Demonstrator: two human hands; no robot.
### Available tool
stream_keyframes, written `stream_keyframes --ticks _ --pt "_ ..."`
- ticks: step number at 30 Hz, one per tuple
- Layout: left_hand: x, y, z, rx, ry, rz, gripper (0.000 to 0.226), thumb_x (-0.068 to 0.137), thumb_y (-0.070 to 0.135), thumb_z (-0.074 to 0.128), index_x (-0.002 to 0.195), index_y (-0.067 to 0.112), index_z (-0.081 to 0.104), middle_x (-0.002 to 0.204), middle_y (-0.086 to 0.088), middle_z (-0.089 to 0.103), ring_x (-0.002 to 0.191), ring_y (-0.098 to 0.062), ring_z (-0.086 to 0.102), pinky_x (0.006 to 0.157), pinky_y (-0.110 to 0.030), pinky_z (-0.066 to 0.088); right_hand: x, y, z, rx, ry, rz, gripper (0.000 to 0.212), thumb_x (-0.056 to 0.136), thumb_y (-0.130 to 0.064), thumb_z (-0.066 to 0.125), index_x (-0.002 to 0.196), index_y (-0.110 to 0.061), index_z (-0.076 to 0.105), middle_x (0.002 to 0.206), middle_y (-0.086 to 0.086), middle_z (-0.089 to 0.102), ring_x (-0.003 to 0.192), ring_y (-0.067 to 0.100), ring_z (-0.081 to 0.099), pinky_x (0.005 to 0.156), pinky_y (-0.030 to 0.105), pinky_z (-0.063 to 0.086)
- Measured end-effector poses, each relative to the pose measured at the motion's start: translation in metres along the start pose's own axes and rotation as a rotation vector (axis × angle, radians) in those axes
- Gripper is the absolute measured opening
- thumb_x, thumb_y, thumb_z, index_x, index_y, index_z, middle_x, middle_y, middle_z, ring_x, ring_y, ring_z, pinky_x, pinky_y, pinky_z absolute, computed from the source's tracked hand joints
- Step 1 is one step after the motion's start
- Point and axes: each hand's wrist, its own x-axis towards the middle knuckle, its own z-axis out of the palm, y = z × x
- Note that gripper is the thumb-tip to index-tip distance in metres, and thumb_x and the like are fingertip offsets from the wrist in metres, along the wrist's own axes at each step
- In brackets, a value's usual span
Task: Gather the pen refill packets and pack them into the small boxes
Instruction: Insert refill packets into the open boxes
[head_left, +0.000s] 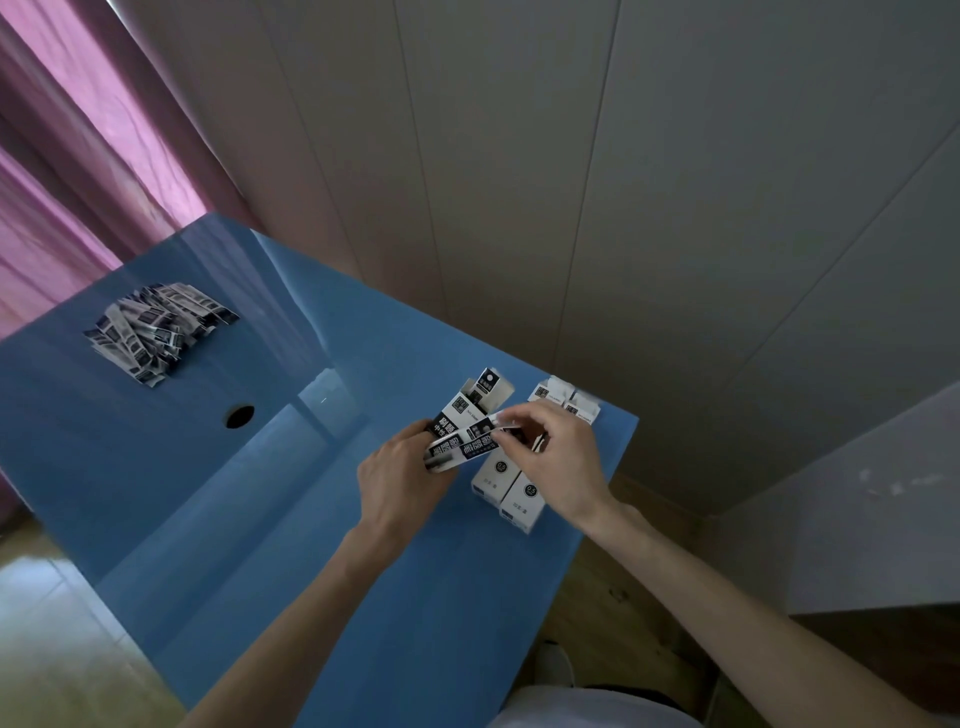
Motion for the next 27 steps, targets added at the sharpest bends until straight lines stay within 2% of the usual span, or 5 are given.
stream_keyframes --ticks 7,11,20,23,27 --pt "-0.002 0.004 -0.001 -0.018 -0.004 -0.019 0.013 0.080 0.024 0.070 0.093 0.025 0.071 0.105 0.017 0.070 0.077 -0.017 0.063 0.054 -0.015 0.027 -0.001 -0.003 0.008 0.094 -0.069 0.149 0.022 0.087 -0.029 0.082 0.108 -0.021 0.080 0.088 -0.008 0.071 0.075 0.011 0.064 0.071 0.036 0.056" --pt "-0.001 0.003 0.001 -0.020 -0.004 -0.029 0.019 0.080 0.026 0.068 0.099 0.027 0.069 0.099 0.015 0.070 0.080 -0.016 0.063 0.056 -0.015 0.027 -0.002 -0.007 0.012 0.284 -0.036 0.234 0.014 0.087 -0.022 0.082 0.100 -0.017 0.081 0.091 -0.008 0.074 0.083 0.008 0.068 0.075 0.025 0.055" --pt "-0.001 -0.009 0.002 -0.225 0.011 -0.128 0.016 0.074 0.039 0.058 0.083 0.026 0.062 0.072 0.008 0.063 0.065 -0.016 0.058 0.060 -0.038 0.049 0.024 -0.018 -0.026 0.631 0.165 0.307 0.009 0.100 -0.011 0.064 0.104 -0.004 0.063 0.096 0.009 0.077 0.085 0.022 0.075 0.065 0.029 0.060" --pt "-0.005 -0.006 0.002 -0.305 0.046 -0.079 0.023 0.076 0.038 0.052 0.086 0.025 0.069 0.095 0.030 0.067 0.072 -0.015 0.062 0.061 -0.041 0.051 0.038 -0.019 -0.044 0.704 0.243 0.329 0.011 0.099 -0.008 0.064 0.107 0.000 0.063 0.093 0.011 0.077 0.080 0.025 0.075 0.067 0.032 0.062" --pt "-0.009 -0.005 0.003 -0.337 0.060 -0.025 0.025 0.077 0.031 0.057 0.101 0.033 0.065 0.100 0.055 0.054 0.074 -0.013 0.065 0.060 -0.043 0.055 0.053 -0.019 -0.060 0.782 0.305 0.361 0.017 0.099 -0.010 0.066 0.111 0.002 0.063 0.094 0.012 0.077 0.077 0.021 0.074 0.065 0.026 0.060"
